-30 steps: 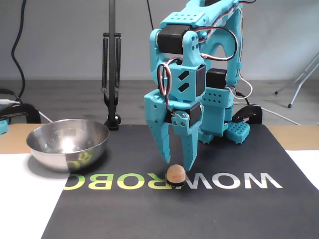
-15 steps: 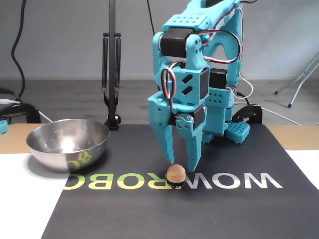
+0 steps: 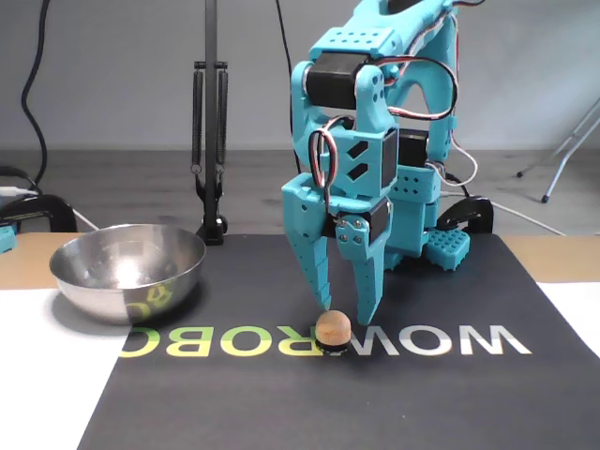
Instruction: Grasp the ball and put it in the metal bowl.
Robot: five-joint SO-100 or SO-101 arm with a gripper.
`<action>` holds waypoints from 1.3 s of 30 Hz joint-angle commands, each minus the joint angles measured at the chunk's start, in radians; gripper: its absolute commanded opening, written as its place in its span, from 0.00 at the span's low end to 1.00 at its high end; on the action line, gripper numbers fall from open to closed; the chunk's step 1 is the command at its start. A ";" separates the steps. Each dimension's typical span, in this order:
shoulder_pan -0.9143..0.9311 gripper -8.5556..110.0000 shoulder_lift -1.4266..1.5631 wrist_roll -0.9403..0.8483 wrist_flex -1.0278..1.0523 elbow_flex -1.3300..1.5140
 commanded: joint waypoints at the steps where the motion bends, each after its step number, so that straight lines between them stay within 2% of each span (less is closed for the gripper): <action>1: -0.005 0.52 0.003 -0.006 -0.003 -0.006; 21: 0.000 0.52 0.005 -0.008 -0.005 -0.017; 39: 0.017 0.52 0.006 -0.138 -0.002 -0.018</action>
